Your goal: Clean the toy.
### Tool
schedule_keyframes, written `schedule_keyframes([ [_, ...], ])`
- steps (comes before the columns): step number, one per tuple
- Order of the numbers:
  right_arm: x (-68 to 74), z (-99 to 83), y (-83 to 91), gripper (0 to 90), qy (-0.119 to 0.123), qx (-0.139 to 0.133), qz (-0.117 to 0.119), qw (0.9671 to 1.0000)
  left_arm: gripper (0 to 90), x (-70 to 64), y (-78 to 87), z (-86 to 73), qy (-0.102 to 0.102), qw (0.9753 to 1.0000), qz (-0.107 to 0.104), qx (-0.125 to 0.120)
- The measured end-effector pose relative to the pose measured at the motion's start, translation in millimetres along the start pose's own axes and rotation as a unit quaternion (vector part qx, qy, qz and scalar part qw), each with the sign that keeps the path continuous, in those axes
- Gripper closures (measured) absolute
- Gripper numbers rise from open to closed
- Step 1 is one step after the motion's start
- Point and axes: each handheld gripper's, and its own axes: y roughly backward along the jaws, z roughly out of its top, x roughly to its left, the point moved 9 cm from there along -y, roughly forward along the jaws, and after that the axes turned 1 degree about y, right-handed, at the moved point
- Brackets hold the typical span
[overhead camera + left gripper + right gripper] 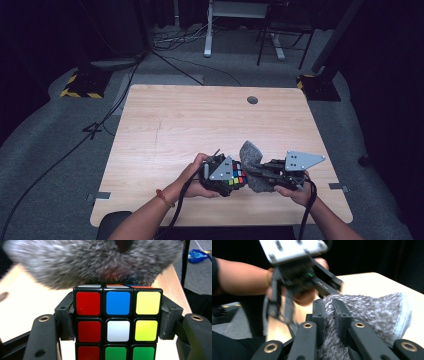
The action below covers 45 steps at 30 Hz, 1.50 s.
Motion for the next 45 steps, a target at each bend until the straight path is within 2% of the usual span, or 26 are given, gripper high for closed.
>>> schedule_keyframes([
  [1, 0.0, 0.0, 0.0, 81.4, 0.000, 0.000, 0.000, 1.0000, 33.3, 1.9, 4.0, 1.0, 0.004, 1.0000, 0.002, -0.007],
  [2, -9.1, -8.0, 3.1, 81.4, 0.000, 0.018, -0.014, 0.9997, 33.3, 4.9, 11.8, 4.3, 0.009, 0.9996, 0.007, -0.027],
  [4, -16.1, -15.5, 3.5, 81.4, -0.016, 0.024, -0.010, 0.9995, 33.3, 5.2, 17.4, 6.8, 0.015, 0.9989, 0.000, -0.044],
  [5, -17.4, -18.4, 2.8, 81.4, -0.023, 0.027, -0.004, 0.9994, 33.3, 5.0, 18.9, 7.5, 0.013, 0.9988, 0.002, -0.048],
  [10, -13.4, -18.7, -1.4, 81.3, -0.020, 0.030, 0.008, 0.9993, 33.3, 2.7, 19.1, 9.3, 0.011, 0.9984, -0.003, -0.055],
  [12, -8.8, -15.3, -1.9, 81.2, -0.019, 0.024, 0.017, 0.9994, 33.1, 1.8, 16.5, 8.2, 0.007, 0.9987, -0.004, -0.050],
  [14, -6.0, -12.9, -1.3, 81.3, -0.023, 0.016, 0.024, 0.9993, 33.0, 1.4, 15.2, 7.4, 0.015, 0.9984, -0.011, -0.053],
  [17, -3.5, -4.1, 4.4, 81.3, -0.037, -0.017, 0.040, 0.9984, 32.9, 0.0, 12.2, 5.3, 0.018, 0.9986, -0.016, -0.047],
  [22, 4.1, 2.4, 2.3, 81.3, -0.028, -0.026, 0.048, 0.9981, 32.5, -3.5, 2.2, 2.4, 0.016, 0.9991, -0.025, -0.030],
  [24, 11.6, 6.3, -1.2, 81.4, -0.024, -0.033, 0.063, 0.9972, 31.9, -6.3, -3.7, 0.7, 0.012, 0.9993, -0.030, -0.018],
  [25, 11.6, 6.3, -1.2, 81.4, -0.024, -0.033, 0.063, 0.9972, 31.9, -8.2, -6.6, 0.6, 0.011, 0.9993, -0.032, -0.016],
  [27, 16.9, 7.5, -5.4, 81.4, -0.017, -0.031, 0.072, 0.9968, 32.6, -14.5, -13.5, -1.1, 0.000, 0.9991, -0.043, 0.002],
  [28, 19.0, 7.0, -8.0, 81.4, -0.013, -0.026, 0.074, 0.9969, 32.8, -16.3, -15.9, -1.8, -0.008, 0.9991, -0.040, 0.008],
  [31, 20.4, 5.8, -10.5, 81.4, -0.007, -0.021, 0.069, 0.9974, 33.4, -15.6, -16.6, -4.6, -0.008, 0.9991, -0.038, 0.016],
  [33, 16.8, 5.0, -7.3, 81.4, -0.009, -0.020, 0.059, 0.9980, 33.6, -11.8, -13.4, -5.4, 0.003, 0.9994, -0.034, 0.011],
  [35, 5.9, -2.7, -2.3, 81.4, -0.012, -0.001, 0.036, 0.9993, 33.7, -6.1, -6.3, -3.7, 0.015, 0.9994, -0.031, -0.001],
  [36, 5.9, -2.7, -2.3, 81.4, -0.012, -0.001, 0.036, 0.9993, 33.7, -6.1, -6.3, -3.7, 0.015, 0.9994, -0.031, -0.001],
  [37, -1.1, -11.7, -1.6, 81.4, -0.016, 0.018, 0.030, 0.9993, 33.7, -2.3, -0.6, -0.3, 0.016, 0.9996, -0.021, -0.011],
  [38, -4.7, -16.0, -2.1, 81.4, -0.018, 0.025, 0.027, 0.9992, 33.8, -2.3, -0.6, -0.3, 0.016, 0.9996, -0.021, -0.011],
  [40, -7.4, -19.7, -2.7, 81.4, -0.025, 0.030, 0.028, 0.9989, 33.7, 0.8, 4.7, 2.7, 0.025, 0.9992, -0.021, -0.023],
  [41, -10.1, -25.2, -5.0, 81.4, -0.035, 0.035, 0.032, 0.9982, 33.8, 2.3, 7.0, 2.9, 0.022, 0.9994, -0.015, -0.023],
  [45, -8.5, -27.4, -8.5, 81.3, -0.034, 0.037, 0.037, 0.9981, 33.8, 5.0, 9.8, 1.7, 0.023, 0.9994, -0.009, -0.023],
])
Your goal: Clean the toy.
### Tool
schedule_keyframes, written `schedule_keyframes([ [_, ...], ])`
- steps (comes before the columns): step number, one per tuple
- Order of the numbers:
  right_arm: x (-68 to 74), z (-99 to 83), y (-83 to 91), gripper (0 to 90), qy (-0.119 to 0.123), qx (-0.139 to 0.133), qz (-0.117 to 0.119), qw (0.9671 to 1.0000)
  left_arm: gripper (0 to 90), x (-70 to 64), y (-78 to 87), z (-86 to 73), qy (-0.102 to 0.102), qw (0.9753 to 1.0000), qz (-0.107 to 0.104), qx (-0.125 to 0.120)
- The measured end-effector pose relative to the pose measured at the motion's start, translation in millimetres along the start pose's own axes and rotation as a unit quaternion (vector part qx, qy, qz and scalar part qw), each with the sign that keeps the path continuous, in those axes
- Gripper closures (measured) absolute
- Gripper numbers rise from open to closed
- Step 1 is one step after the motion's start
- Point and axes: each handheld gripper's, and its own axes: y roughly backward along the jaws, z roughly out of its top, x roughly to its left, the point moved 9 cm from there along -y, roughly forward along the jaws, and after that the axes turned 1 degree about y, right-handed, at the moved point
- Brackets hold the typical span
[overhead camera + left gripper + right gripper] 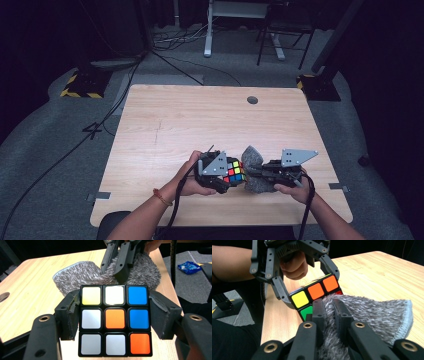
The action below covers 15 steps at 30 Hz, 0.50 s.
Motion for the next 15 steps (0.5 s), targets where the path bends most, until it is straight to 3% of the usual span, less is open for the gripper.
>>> schedule_keyframes([
  [6, 29.6, 28.3, 1.5, 81.3, 0.028, -0.050, 0.032, 0.9978, 33.9, -7.8, -8.8, -0.8, -0.011, 0.9998, -0.010, 0.016],
  [8, 32.5, 31.0, 1.3, 81.4, 0.032, -0.052, 0.033, 0.9976, 33.8, -8.3, -9.7, -1.0, -0.015, 0.9997, -0.010, 0.018],
  [10, 33.2, 33.2, 0.9, 81.4, 0.041, -0.050, 0.022, 0.9977, 33.9, -8.9, -10.2, -0.5, -0.016, 0.9997, -0.012, 0.017],
  [12, 28.6, 32.9, 1.8, 81.4, 0.032, -0.054, 0.010, 0.9980, 33.9, -8.3, -8.7, 0.3, -0.012, 0.9998, -0.012, 0.013],
  [15, 15.5, 26.1, 1.3, 81.5, 0.022, -0.040, -0.024, 0.9987, 33.9, -4.7, -3.7, 2.2, -0.009, 0.9999, -0.004, 0.006],
])
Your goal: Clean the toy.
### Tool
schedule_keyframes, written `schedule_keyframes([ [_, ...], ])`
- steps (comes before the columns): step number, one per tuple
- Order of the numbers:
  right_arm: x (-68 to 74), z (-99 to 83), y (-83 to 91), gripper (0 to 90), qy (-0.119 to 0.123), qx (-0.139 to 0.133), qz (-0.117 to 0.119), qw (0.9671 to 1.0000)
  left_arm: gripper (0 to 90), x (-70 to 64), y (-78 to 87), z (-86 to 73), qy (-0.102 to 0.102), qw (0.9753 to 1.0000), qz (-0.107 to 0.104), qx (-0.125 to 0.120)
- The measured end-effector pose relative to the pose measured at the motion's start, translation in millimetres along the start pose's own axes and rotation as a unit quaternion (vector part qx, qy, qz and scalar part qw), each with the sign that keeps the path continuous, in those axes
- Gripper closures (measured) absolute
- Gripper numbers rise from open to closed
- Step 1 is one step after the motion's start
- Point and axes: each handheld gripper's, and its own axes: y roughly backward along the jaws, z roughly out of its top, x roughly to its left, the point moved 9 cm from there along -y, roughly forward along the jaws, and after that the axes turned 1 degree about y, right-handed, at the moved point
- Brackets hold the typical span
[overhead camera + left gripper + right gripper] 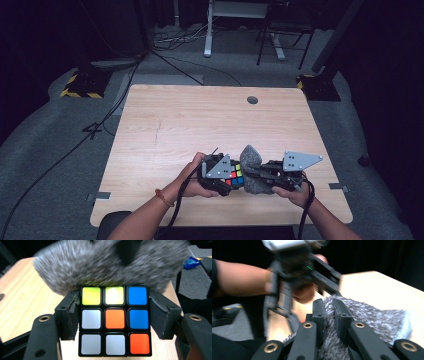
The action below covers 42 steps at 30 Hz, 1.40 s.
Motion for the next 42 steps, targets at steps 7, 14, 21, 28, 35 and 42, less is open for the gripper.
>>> schedule_keyframes([
  [7, -12.7, -24.3, -6.9, 81.8, -0.020, 0.047, -0.011, 0.9986, 33.9, 11.9, 14.6, 3.7, 0.013, 0.9995, 0.020, -0.018],
  [14, 3.2, -6.2, -4.0, 81.9, -0.002, 0.015, 0.008, 0.9999, 33.9, 12.8, 6.7, -2.9, 0.015, 0.9998, 0.016, -0.001],
  [21, 10.3, 4.1, -2.3, 82.0, 0.013, -0.008, 0.008, 0.9999, 33.9, 2.1, -3.6, -2.6, 0.011, 0.9999, -0.008, 0.004],
  [28, -11.5, -14.5, -4.9, 82.1, -0.006, 0.023, -0.036, 0.9991, 33.9, 7.9, 13.5, 7.5, 0.024, 0.9992, -0.001, -0.031],
  [35, -16.2, -34.8, -12.9, 82.0, -0.010, 0.064, -0.025, 0.9976, 33.9, 17.4, 25.1, 10.0, 0.025, 0.9986, 0.021, -0.040],
  [42, -28.1, -55.8, -15.1, 81.9, -0.017, 0.114, -0.029, 0.9929, 33.8, 33.6, 22.2, -13.4, 0.033, 0.9981, 0.048, 0.018],
])
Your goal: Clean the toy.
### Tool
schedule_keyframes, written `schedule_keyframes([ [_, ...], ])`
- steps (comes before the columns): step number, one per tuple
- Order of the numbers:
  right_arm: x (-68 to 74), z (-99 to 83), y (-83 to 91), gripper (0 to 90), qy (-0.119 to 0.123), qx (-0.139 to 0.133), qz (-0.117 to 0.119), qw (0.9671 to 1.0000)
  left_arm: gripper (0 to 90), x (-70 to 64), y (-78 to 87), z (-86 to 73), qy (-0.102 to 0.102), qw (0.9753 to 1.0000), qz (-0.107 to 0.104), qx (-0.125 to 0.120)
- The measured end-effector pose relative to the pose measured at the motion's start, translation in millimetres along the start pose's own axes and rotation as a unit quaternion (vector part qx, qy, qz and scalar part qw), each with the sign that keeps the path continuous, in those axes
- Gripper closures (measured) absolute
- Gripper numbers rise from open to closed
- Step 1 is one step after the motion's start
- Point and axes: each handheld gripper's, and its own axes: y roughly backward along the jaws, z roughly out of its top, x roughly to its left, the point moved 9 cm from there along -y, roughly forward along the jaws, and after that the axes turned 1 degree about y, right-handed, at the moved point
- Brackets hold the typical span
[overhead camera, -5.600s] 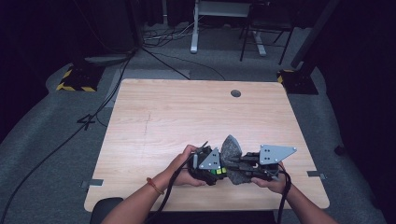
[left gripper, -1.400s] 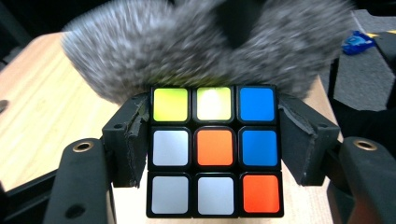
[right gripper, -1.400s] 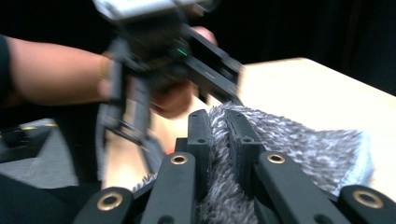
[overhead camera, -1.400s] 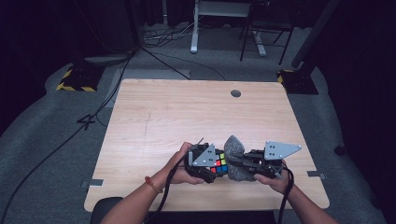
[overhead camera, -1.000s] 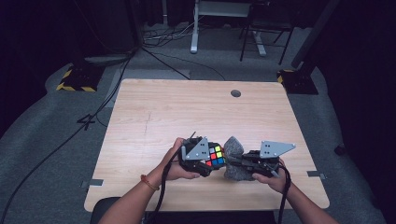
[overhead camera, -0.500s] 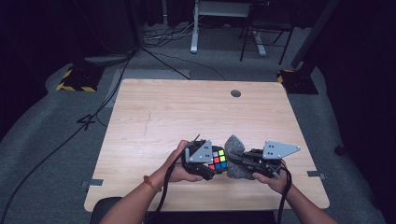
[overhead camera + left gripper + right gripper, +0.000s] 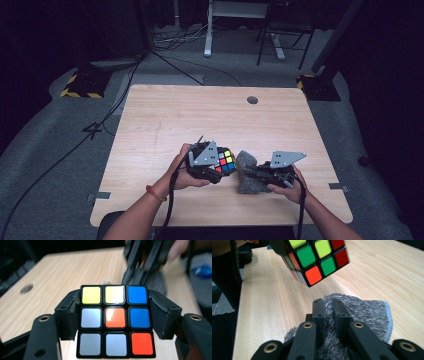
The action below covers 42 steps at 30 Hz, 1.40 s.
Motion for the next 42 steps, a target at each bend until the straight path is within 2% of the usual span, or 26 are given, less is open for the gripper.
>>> schedule_keyframes([
  [2, -7.3, -4.7, 1.2, 81.5, -0.002, 0.013, -0.014, 0.9998, 33.8, 0.9, -6.0, -9.4, 0.008, 0.9997, -0.007, 0.022],
  [4, -15.3, -9.5, 3.1, 81.0, -0.006, 0.018, -0.026, 0.9995, 33.8, 2.6, -12.2, -18.7, 0.005, 0.9987, -0.004, 0.051],
  [7, -30.3, -20.1, 5.0, 80.4, -0.018, 0.029, -0.045, 0.9984, 33.7, 3.3, -18.8, -28.8, 0.012, 0.9973, -0.014, 0.071],
  [12, -41.8, -29.7, 5.8, 80.1, -0.034, 0.038, -0.055, 0.9972, 33.7, 5.6, -24.1, -40.9, 0.021, 0.9954, -0.016, 0.092],
  [15, -48.3, -34.1, 7.4, 79.6, -0.039, 0.044, -0.062, 0.9964, 33.7, 5.3, -26.3, -44.2, 0.029, 0.9948, -0.022, 0.096],
  [16, -53.6, -38.3, 8.5, 79.2, -0.040, 0.054, -0.069, 0.9954, 33.6, 5.5, -27.6, -44.5, 0.027, 0.9948, -0.022, 0.096],
  [20, -59.4, -44.9, 10.3, 78.6, -0.042, 0.067, -0.076, 0.9940, 33.6, 4.9, -33.7, -47.6, 0.023, 0.9938, -0.015, 0.108],
  [23, -64.2, -48.2, 12.7, 77.9, -0.040, 0.072, -0.087, 0.9927, 33.5, 3.3, -37.8, -47.2, 0.027, 0.9937, -0.018, 0.108],
  [29, -66.1, -48.9, 13.9, 75.5, -0.036, 0.076, -0.092, 0.9922, 33.2, 1.8, -44.9, -46.3, 0.036, 0.9934, -0.023, 0.106],
  [35, -70.0, -47.8, 17.3, 70.3, -0.035, 0.076, -0.108, 0.9906, 32.7, 2.0, -46.4, -48.0, 0.047, 0.9930, -0.026, 0.106],
  [36, -70.9, -47.5, 17.9, 68.0, -0.034, 0.076, -0.110, 0.9905, 32.5, 2.6, -46.0, -48.1, 0.044, 0.9931, -0.027, 0.105],
  [37, -72.0, -46.5, 19.4, 65.7, -0.038, 0.073, -0.113, 0.9901, 30.9, 2.5, -43.9, -46.2, 0.047, 0.9940, -0.031, 0.094],
  [42, -72.1, -40.1, 23.3, 62.5, -0.037, 0.056, -0.121, 0.9904, 29.8, 2.9, -35.0, -39.6, 0.038, 0.9960, -0.034, 0.073],
])
